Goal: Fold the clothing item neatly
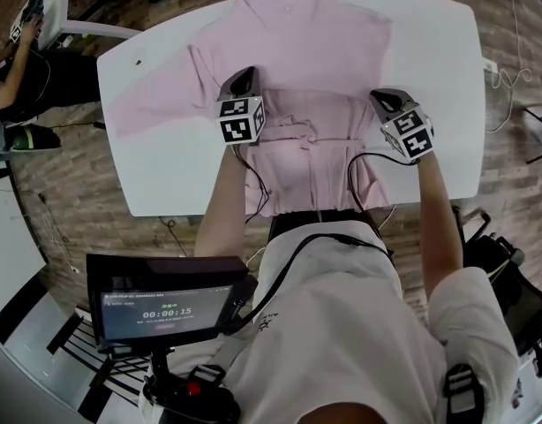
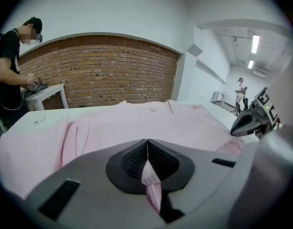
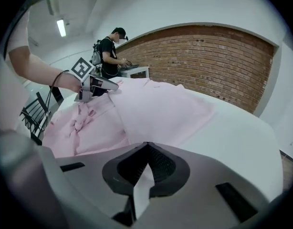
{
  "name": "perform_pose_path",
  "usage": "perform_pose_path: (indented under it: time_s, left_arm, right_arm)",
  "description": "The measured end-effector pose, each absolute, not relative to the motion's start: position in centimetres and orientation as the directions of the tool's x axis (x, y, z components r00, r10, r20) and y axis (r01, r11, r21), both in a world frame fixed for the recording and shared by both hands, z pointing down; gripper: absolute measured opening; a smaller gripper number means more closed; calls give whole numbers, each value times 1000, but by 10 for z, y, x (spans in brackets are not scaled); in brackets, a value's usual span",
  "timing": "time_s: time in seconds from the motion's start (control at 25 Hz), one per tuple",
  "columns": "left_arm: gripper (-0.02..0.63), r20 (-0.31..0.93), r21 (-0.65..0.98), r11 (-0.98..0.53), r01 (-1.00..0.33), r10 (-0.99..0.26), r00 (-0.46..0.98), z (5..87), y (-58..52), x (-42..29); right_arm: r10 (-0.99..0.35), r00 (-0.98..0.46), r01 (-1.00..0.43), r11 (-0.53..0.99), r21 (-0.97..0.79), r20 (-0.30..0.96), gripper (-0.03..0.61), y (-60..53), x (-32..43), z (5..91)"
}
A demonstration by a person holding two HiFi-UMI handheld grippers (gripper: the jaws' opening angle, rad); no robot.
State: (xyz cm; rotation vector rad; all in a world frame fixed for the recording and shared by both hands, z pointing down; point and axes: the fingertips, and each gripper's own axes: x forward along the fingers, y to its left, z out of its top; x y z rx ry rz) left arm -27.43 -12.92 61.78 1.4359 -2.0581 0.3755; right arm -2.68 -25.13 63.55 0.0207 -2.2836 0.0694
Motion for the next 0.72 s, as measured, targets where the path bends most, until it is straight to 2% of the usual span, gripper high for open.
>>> perform_pose_path:
  time_s: [0.2,0.32,0.44,0.6,0.72]
  left_arm:
    - [3,629,111,359,-927,-747,-215,625,-130,-270]
    - [3,628,112,356,-928,-749,-212,625,-129,-269]
    - [3,621,125,367,-922,-753,-216,623,-128,-273]
    - [2,609,136,376,-916,-761,-222,622,-129,-275]
    - [3,604,161,386,-908,-766,-218,623,-129,-275]
  right_arm:
    - [-44,-603,-55,998,14,797,5,-266,-11,642]
    - [-55,-680,-92,996,-11,731,5,-268,-21,624]
    - [-2,-733,-81,993,-85,680,5,-256,-44,614]
    - [40,-660,12,999,-42,750,5,-233,-48,634]
    - [19,-635,-8,999,-31,772,5,-237,-29,642]
